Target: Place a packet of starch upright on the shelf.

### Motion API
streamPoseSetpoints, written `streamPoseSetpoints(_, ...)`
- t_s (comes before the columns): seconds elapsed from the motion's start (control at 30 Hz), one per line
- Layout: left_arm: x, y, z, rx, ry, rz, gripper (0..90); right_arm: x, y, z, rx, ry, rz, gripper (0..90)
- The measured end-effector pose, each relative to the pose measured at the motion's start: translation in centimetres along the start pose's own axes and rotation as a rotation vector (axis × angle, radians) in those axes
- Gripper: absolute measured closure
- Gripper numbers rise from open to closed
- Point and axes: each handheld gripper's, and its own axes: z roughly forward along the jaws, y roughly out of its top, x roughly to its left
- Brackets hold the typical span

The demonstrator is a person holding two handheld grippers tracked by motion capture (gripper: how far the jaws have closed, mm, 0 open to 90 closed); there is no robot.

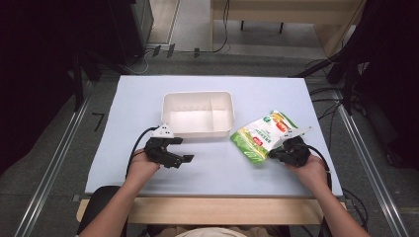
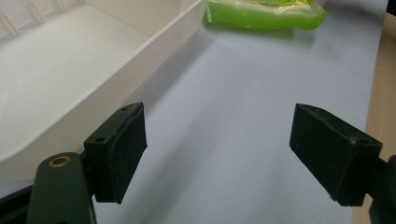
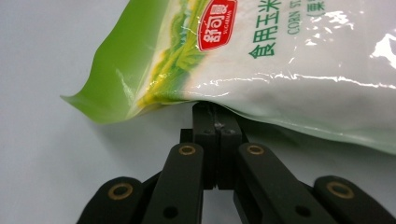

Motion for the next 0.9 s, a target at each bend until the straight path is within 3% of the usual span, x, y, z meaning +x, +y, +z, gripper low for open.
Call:
streamPoseSetpoints(0.3, 0.1, -0.1, -0.1, -0.004, -0.002, 0.0, 19.5, 0.5, 2.5, 2.0, 0.004, -0.014, -0.001, 90.0)
streamPoseSetpoints(0.6, 0.1, -0.1, -0.1, -0.007, -0.002, -0.005, 19.5, 0.2, 4.0, 3.1, -0.007, -0.009, 0.015, 90.0)
streamPoseSetpoints(0.63, 0.1, -0.1, -0.1, -0.007, -0.001, -0.005, 19.5, 0.3, 4.0, 3.1, -0.004, -0.001, 0.013, 90.0)
streamPoseSetpoints(0.67, 0.1, -0.1, -0.1, -0.01, 0.0, -0.006, 19.5, 0.4, 4.1, 2.5, -0.01, 0.042, 0.005, 90.0)
streamPoseSetpoints(0.7, 0.1, -0.1, -0.2, -0.012, 0.001, -0.007, 19.5, 0.4, 4.1, 2.5, -0.01, 0.042, 0.005, 90.0)
streamPoseSetpoints(0.73, 0.1, -0.1, -0.2, -0.016, -0.002, -0.007, 19.5, 0.5, 4.3, 1.3, -0.013, 0.061, 0.015, 90.0)
streamPoseSetpoints(0.83, 0.2, -0.2, -0.2, -0.01, 0.003, -0.01, 19.5, 0.4, 4.6, 0.0, -0.058, 0.053, 0.007, 90.0)
streamPoseSetpoints(0.9, 0.1, -0.2, -0.3, -0.011, 0.006, -0.005, 19.5, -0.5, 5.5, -1.6, -0.116, 0.002, 0.008, 90.0)
